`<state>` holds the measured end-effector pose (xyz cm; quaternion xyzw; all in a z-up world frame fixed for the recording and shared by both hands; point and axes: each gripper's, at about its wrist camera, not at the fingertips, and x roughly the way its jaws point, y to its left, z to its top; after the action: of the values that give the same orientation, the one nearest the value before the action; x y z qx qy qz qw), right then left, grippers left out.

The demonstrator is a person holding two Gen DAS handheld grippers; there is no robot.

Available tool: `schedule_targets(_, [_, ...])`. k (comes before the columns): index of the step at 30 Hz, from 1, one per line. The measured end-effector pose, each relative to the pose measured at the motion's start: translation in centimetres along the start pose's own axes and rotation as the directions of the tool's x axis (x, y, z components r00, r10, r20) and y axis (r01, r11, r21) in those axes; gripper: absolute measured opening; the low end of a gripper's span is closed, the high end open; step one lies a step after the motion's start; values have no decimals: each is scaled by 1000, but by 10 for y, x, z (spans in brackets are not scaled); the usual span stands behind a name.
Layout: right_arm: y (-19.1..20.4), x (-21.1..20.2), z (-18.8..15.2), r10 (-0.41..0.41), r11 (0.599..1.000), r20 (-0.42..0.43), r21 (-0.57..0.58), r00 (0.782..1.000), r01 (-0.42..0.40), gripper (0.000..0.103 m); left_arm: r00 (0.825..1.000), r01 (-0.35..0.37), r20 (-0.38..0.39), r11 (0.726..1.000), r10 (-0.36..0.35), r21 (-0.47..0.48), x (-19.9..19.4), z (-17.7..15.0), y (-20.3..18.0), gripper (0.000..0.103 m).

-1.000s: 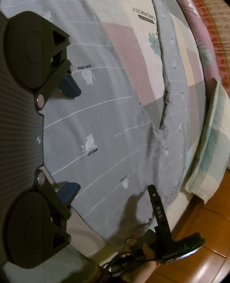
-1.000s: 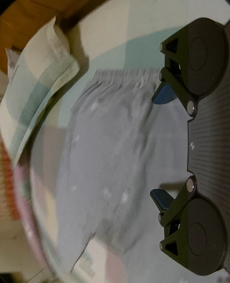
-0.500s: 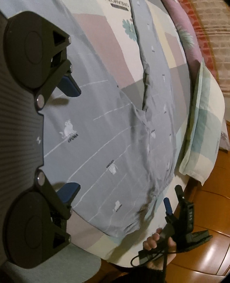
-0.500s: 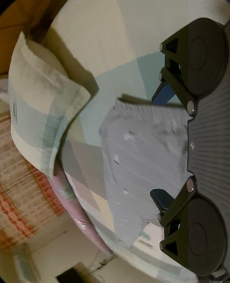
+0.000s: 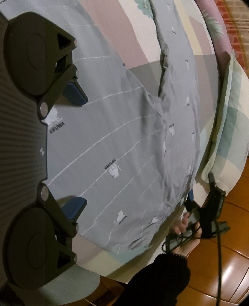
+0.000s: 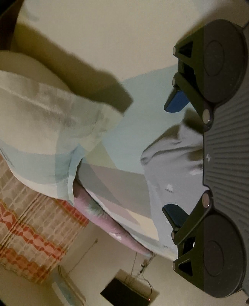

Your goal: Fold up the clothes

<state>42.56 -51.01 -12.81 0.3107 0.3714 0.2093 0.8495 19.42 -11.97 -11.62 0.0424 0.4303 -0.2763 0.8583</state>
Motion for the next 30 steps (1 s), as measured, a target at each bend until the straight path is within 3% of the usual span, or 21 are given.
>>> schedule_targets(10, [5,-14,-12,98,993,-164,-42,981,-106,103,999,46,23,991,-49,129,-8,16,-21,102])
schedule_targets(18, [2,2,-1,130,992,-131,19,983,-128,103,995,96,11,985,-99,143,-6,23,-28,102])
schedule_targets(22, [3,-10,-5,110,994,-182,15,977,-109,103,994,107,-5,975,-108,197,-7,27,-32,102])
schedule_targets(26, [1,-28,-18,114,993,-201,14,973,-113,103,993,106,16,966,-113,235,-14,35,-33,102])
schedule_targets(30, [1,-21,-17,115,993,-157,19,981,-114,103,992,99,60,969,-115,226,-21,44,-33,102])
